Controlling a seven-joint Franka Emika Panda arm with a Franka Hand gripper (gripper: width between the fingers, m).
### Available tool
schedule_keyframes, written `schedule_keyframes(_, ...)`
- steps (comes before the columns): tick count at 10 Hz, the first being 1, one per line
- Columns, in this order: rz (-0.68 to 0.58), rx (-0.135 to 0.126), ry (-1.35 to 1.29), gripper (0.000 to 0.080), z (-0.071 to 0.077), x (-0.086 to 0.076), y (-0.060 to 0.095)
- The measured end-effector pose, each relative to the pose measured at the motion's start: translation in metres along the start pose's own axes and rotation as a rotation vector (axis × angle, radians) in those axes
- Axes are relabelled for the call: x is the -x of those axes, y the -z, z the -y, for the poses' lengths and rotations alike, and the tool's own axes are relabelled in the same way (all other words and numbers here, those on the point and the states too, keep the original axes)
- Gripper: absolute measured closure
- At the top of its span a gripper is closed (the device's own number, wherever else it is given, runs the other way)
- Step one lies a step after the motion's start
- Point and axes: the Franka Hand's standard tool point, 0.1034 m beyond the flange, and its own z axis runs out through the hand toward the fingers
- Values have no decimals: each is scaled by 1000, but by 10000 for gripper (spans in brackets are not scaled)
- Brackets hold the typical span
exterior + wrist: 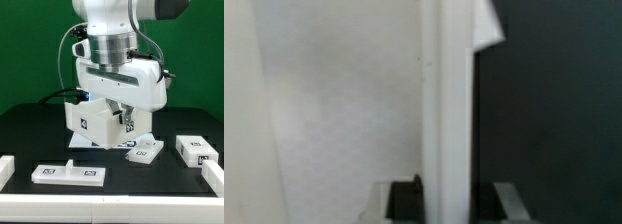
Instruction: Assemble cabinet
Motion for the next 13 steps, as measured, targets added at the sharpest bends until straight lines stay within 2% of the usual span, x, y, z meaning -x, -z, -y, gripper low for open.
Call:
schedule_keyframes(1,6,-15,-85,711,23,-7,8)
schedule_keyframes(2,7,-36,-128,711,32,-16,13)
schedule_keyframes(4,19,-28,-252,711,28,-7,5)
schedule_keyframes(6,20,-27,-254,711,29,-7,3)
schedule_keyframes(7,23,-19,-281,711,42,-12,-1)
schedule_keyframes(8,13,-31,-283,711,68,-25,-3)
schedule_keyframes(9,-2,-54,-275,711,86,-34,-1)
schedule_keyframes(13,-1,-48,-292,711,86,-32,-6)
